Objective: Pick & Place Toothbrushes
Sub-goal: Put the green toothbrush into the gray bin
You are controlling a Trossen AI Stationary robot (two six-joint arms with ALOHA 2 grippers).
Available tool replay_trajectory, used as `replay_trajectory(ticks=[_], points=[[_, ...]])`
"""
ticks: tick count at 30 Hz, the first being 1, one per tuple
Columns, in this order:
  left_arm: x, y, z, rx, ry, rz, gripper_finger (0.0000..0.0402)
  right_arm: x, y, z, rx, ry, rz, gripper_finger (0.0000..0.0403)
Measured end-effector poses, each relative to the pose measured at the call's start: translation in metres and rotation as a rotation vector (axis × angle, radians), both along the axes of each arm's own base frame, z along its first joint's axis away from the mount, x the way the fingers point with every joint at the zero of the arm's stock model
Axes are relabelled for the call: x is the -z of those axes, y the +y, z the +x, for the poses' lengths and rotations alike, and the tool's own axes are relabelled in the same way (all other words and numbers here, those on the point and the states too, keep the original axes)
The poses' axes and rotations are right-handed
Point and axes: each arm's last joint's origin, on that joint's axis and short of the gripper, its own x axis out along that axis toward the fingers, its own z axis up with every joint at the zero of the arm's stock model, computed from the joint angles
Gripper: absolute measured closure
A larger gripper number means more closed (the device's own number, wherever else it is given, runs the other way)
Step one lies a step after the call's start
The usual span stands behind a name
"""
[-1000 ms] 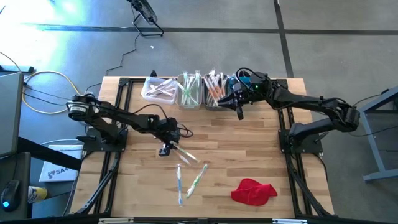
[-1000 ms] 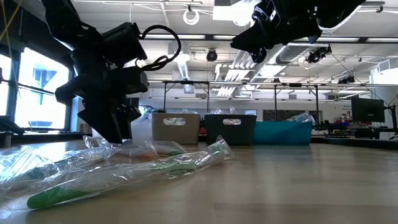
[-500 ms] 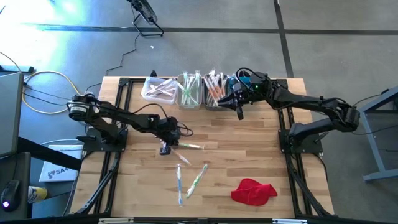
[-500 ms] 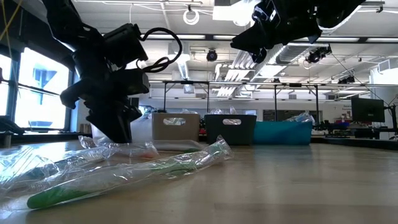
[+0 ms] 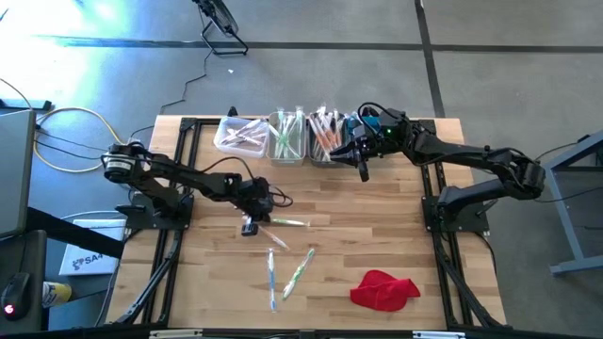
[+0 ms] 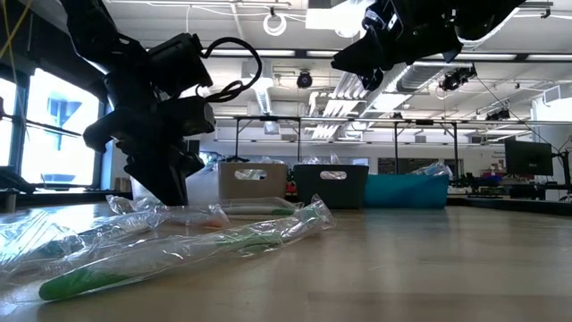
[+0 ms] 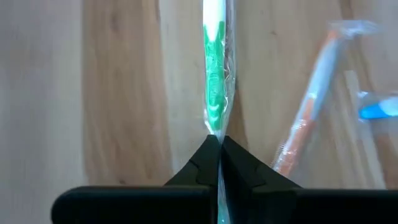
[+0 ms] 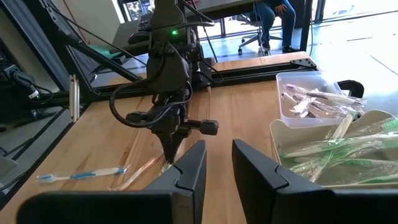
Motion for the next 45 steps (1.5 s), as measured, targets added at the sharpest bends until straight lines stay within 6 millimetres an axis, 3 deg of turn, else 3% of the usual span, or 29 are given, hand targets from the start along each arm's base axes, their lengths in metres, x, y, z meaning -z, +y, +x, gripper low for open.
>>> replay_trajectory(ticks=[11,23,32,45], points=[[-0.022,0.005,0.008,0.019,0.013,0.044,0.0400,0.000,0.000,-0.002,-0.040,0.002,0.011,0.0333],[-0.052,0.051,0.009,-0.094,-0.056,0.062,0.0401,-0.005,0.015,-0.029,-0.120,0.121,0.080,0.0333],[-0.089,0.082,0.025,-0.098,-0.369,-0.049,0.0401,0.006,0.020,-0.038,-0.143,0.245,0.103,0.0333],[-0.155,0.091,0.048,-0.055,-0.727,-0.009,0.0401,-0.006,0.018,-0.030,-0.140,0.105,-0.016,0.0333]])
